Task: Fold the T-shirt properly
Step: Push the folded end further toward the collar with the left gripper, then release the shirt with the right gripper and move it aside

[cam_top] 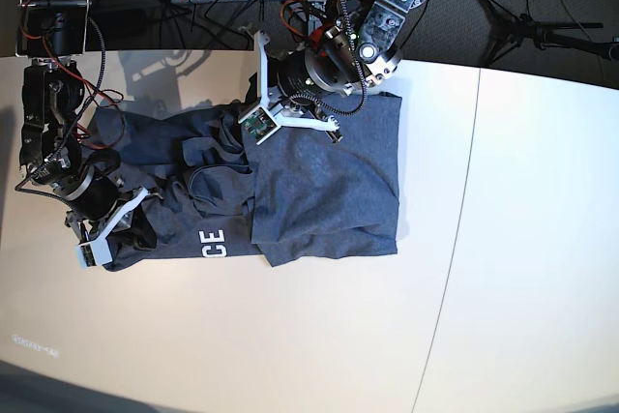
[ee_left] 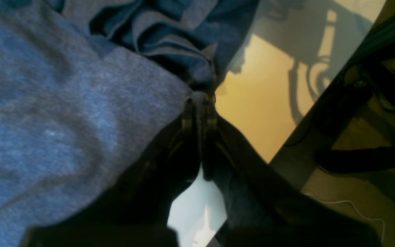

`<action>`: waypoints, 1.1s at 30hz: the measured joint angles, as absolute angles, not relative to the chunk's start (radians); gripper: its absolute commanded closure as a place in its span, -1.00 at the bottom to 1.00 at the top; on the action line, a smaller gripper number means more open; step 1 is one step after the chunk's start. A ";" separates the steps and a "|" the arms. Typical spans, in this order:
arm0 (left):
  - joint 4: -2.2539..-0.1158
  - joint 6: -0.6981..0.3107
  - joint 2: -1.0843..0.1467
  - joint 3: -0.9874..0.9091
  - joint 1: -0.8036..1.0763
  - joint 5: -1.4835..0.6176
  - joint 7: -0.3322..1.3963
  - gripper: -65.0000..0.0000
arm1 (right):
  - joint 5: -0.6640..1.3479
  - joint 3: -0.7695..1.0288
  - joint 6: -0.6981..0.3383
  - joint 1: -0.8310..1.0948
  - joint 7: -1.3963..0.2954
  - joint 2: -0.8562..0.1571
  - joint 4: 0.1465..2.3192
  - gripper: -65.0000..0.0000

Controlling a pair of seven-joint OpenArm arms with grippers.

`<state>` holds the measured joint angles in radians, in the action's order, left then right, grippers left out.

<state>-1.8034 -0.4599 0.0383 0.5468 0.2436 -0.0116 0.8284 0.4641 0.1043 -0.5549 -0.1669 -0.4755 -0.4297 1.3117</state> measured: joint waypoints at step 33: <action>-1.860 -0.495 0.041 0.175 0.188 -0.166 0.729 1.00 | 0.511 -0.101 -0.556 -0.265 -0.485 -0.310 1.311 1.00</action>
